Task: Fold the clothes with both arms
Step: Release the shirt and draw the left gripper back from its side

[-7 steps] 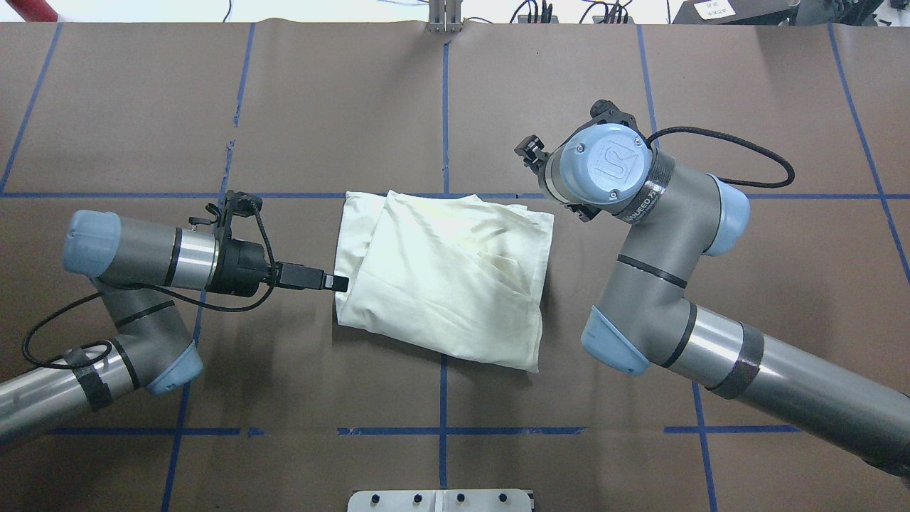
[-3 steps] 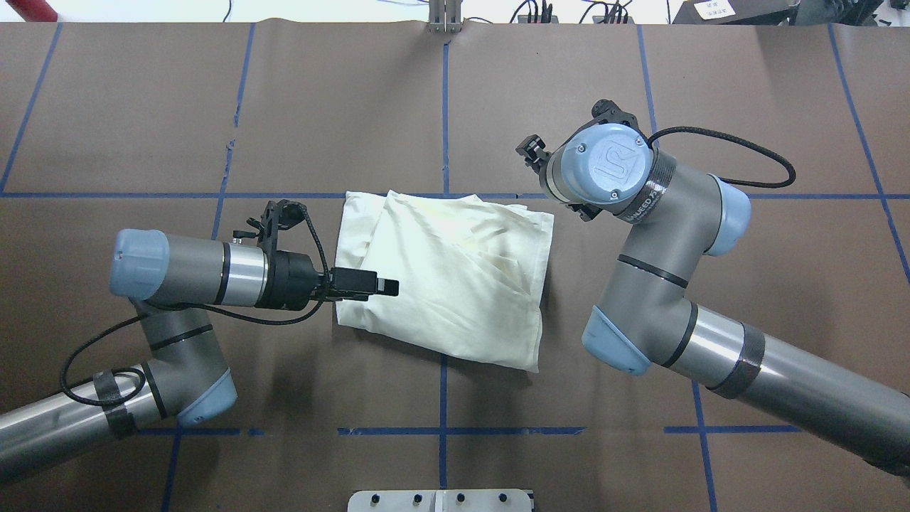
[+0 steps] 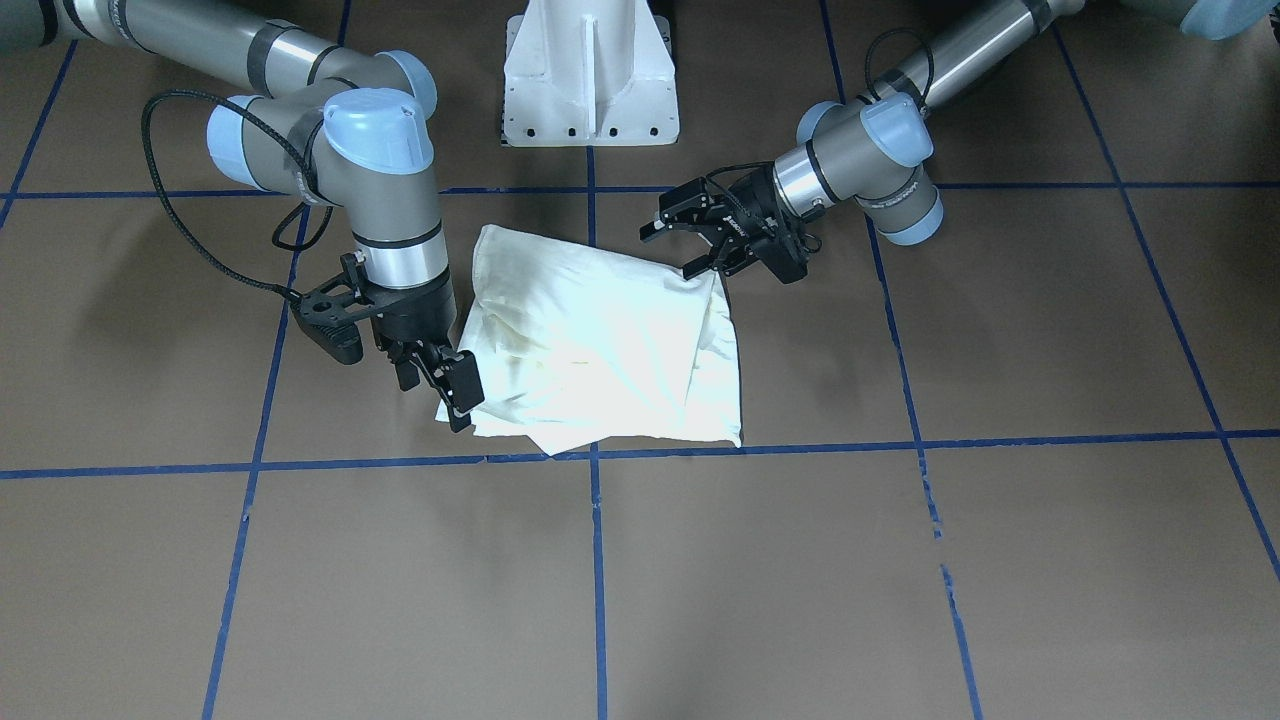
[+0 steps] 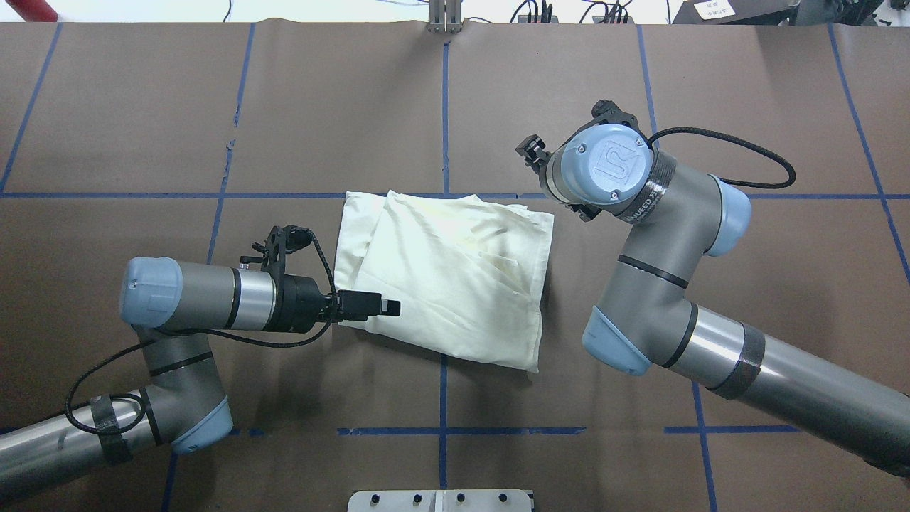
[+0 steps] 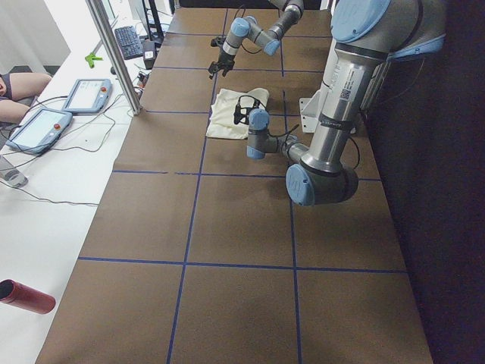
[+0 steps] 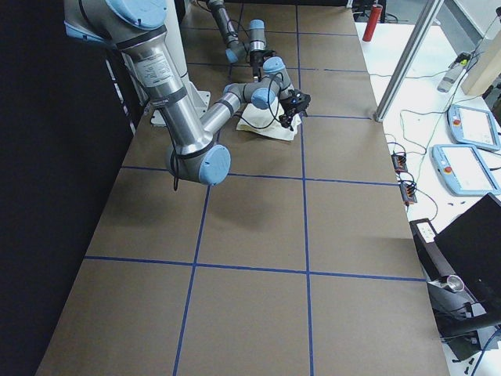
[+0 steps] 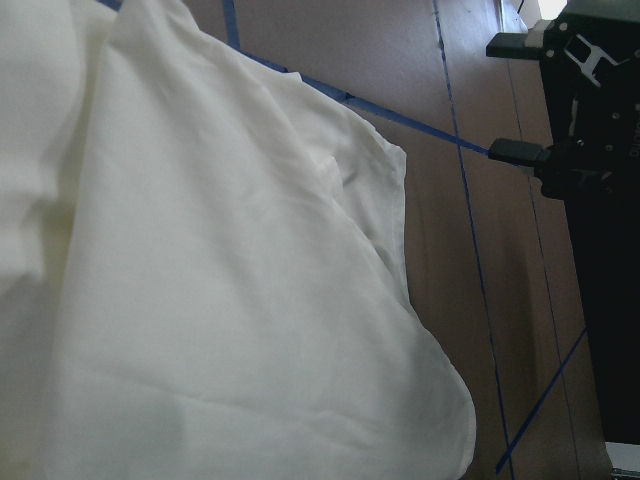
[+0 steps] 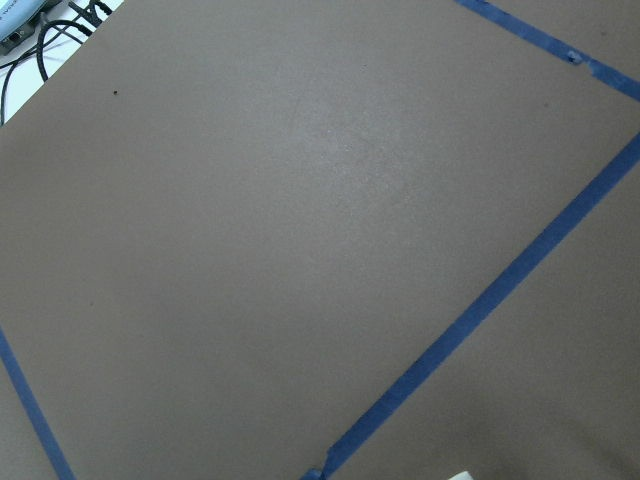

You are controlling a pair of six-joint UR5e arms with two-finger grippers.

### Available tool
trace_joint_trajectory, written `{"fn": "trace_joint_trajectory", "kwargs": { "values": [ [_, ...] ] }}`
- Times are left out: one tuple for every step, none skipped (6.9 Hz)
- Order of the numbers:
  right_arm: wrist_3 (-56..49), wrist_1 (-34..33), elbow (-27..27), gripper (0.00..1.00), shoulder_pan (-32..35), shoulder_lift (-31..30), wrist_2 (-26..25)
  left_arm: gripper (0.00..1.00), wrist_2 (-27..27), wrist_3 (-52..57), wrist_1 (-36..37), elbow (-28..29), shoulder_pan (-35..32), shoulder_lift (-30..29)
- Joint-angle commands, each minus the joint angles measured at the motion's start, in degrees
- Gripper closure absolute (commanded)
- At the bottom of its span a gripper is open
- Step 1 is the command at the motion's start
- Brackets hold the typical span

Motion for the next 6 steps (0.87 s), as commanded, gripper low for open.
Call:
{"fn": "trace_joint_trajectory", "kwargs": {
  "values": [
    [-0.1,0.0,0.0,0.00,0.0,0.0,0.0,0.00,0.5,0.4,0.3,0.3,0.3,1.1],
    [-0.2,0.0,-0.1,0.00,0.0,0.0,0.1,0.00,0.7,0.4,0.3,0.6,0.4,1.2],
    [-0.2,0.0,0.0,0.00,0.0,0.0,0.1,0.00,2.2,0.5,0.9,0.6,0.4,1.6],
    [-0.2,0.0,-0.1,0.00,0.0,-0.1,0.1,0.00,2.2,1.2,1.0,0.6,0.4,1.7],
    [-0.2,0.0,-0.1,0.00,0.1,-0.1,0.1,0.00,2.2,1.7,1.2,0.6,0.4,1.8],
    [-0.2,0.0,0.0,0.00,0.1,-0.1,0.2,0.00,2.2,1.7,1.2,0.5,0.4,1.7]
  ]
}}
